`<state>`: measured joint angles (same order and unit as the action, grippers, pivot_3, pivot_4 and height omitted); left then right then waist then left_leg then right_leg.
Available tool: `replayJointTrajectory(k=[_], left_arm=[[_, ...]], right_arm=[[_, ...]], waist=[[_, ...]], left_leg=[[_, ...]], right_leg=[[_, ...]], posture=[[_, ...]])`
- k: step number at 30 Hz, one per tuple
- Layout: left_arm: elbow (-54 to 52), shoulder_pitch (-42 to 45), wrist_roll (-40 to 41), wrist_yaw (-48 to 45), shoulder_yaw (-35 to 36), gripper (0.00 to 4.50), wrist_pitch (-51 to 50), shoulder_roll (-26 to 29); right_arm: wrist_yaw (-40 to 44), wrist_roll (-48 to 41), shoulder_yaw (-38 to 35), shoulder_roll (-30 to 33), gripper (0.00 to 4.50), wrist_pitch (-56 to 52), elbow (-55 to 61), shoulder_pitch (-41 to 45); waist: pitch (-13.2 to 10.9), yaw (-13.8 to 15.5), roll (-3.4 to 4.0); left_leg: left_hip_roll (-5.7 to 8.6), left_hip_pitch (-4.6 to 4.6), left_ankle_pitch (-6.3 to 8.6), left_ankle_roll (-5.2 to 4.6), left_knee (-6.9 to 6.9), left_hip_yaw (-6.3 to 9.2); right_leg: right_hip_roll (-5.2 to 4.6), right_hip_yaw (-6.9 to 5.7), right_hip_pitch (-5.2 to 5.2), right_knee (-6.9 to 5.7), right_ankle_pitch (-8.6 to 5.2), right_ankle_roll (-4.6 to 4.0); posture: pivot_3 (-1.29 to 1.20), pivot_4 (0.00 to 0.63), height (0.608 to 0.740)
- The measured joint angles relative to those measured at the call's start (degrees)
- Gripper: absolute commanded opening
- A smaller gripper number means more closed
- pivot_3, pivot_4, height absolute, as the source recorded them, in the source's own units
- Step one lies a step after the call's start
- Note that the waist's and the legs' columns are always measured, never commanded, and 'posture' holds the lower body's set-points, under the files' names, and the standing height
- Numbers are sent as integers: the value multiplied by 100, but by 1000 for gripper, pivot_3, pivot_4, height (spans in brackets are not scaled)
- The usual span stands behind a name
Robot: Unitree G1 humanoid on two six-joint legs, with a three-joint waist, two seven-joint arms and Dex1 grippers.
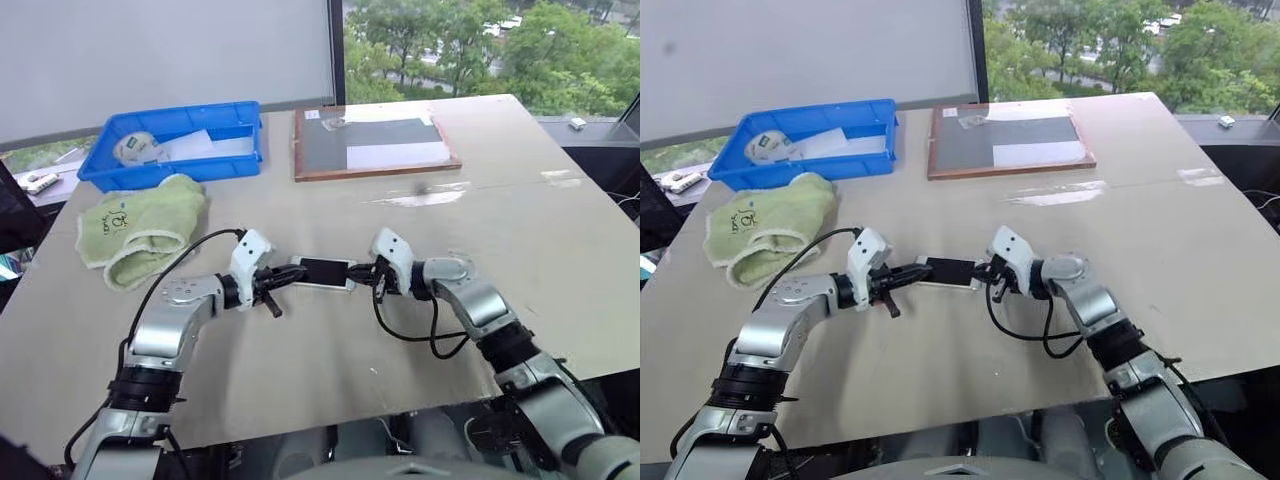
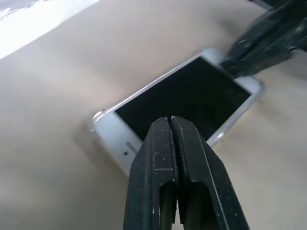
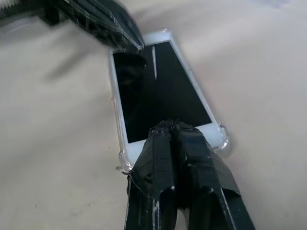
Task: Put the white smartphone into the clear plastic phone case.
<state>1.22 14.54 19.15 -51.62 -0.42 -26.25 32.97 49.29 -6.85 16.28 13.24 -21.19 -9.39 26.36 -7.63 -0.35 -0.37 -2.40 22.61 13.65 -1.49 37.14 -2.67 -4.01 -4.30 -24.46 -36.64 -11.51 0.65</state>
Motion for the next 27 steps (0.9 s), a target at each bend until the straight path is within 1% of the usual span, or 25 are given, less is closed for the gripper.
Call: replayJointTrajectory(k=[1, 2, 3, 4, 7, 8, 9, 11, 12, 13, 16, 17, 19, 22, 27], left_arm=[[-49, -3, 53, 23, 16, 74, -10, -43], [-95, -8, 137, 35, 51, 74, -26, -97], [-188, -13, 245, 48, 120, 23, -71, -142], [-249, -9, 323, 62, 180, 0, -101, -178], [-514, 13, 597, 127, 344, 0, -190, -306], [-581, 17, 703, 158, 416, 526, -216, -332], [-632, 13, 758, 179, 469, 772, -220, -332], [-759, -18, 938, 172, 595, 1741, -266, -329], [-783, -29, 979, 170, 625, 2103, -284, -327], [-824, -41, 1047, 161, 662, 2622, -328, -323], [-1120, -295, 1272, 31, 715, 3957, -387, -180], [-1210, -383, 1315, 2, 732, 4475, -410, -129], [-1441, -628, 1404, -42, 800, 4475, -464, 3], [-1658, -977, 1423, -40, 913, 4475, -537, 195], [-2060, -1516, 1496, 69, 1099, 4475, -565, 238]], right_arm=[[-88, -75, -159, 11, 0, 14, 155, -148], [-157, -148, -312, 80, 0, -5, 351, -296], [-229, -213, -459, 210, 291, -73, 592, -402], [-263, -245, -559, 285, 608, -118, 718, -431], [-378, -394, -935, 565, 1866, -176, 1337, -640], [-405, -454, -1044, 673, 2392, -226, 1615, -759], [-421, -494, -1091, 771, 2820, -256, 1798, -872], [-406, -619, -1196, 1015, 3806, -399, 2141, -1165], [-394, -655, -1226, 1063, 4140, -439, 2205, -1220], [-361, -728, -1273, 1165, 4500, -515, 2322, -1316], [-195, -1019, -1514, 1636, 4500, -693, 2784, -1674], [-149, -1090, -1603, 1771, 4500, -728, 2894, -1758], [-46, -1273, -1806, 2022, 4500, -745, 3108, -1963], [52, -1517, -2179, 2289, 4500, -751, 3219, -2282], [107, -1767, -2640, 2580, 4500, -735, 3411, -2800]], waist=[[-17, 12, -7], [-43, 15, -8], [-51, 8, -11], [-64, 5, -20], [-97, -13, -56], [-104, -19, -65], [-112, -20, -73], [-137, -14, -83], [-141, -14, -84], [-152, -14, -86], [-169, -14, -90], [-173, -17, -91], [-179, -16, -93], [-183, 4, -94], [-189, 60, -102]], left_leg=[[7, 42, -14, -22, 1, -3], [11, 69, -15, -22, 5, -7], [15, 122, -15, -22, 17, -11], [19, 136, -16, -22, 18, -18], [24, 136, -14, -22, 18, -22], [24, 136, -13, -21, 15, -20], [24, 136, -11, -21, 12, -18], [23, 136, -11, -21, 11, -15], [23, 135, -11, -21, 11, -15], [22, 135, -11, -21, 12, -16], [21, 132, -11, -21, 15, -16], [21, 131, -11, -21, 17, -15], [20, 129, -11, -21, 18, -13], [19, 127, -11, -21, 18, -11], [19, 127, -11, -21, 19, -14]], right_leg=[[3, 1, -35, -3, 2, 2], [3, 4, -57, -2, 7, 9], [3, 6, -103, -5, 20, 22], [3, 6, -120, -7, 31, 8], [2, 5, -117, 0, 25, 19], [3, 1, -116, 3, 22, 23], [5, -2, -116, 5, 11, 39], [7, -5, -115, 8, 6, 44], [7, -5, -115, 8, 6, 44], [7, -5, -115, 8, 6, 45], [7, -5, -113, 7, 7, 45], [7, -5, -113, 6, 6, 43], [8, -6, -113, 3, -4, 24], [9, -7, -112, 1, -6, 21], [9, -3, -112, 1, -6, 21]], posture=[[0, 150, 740], [0, 150, 740], [0, 150, 740], [0, 150, 740], [0, 150, 740], [0, 150, 740], [0, 150, 740], [0, 150, 740], [0, 150, 740], [0, 150, 740], [0, 150, 740], [0, 150, 740], [0, 150, 740], [0, 150, 740], [0, 150, 740]])
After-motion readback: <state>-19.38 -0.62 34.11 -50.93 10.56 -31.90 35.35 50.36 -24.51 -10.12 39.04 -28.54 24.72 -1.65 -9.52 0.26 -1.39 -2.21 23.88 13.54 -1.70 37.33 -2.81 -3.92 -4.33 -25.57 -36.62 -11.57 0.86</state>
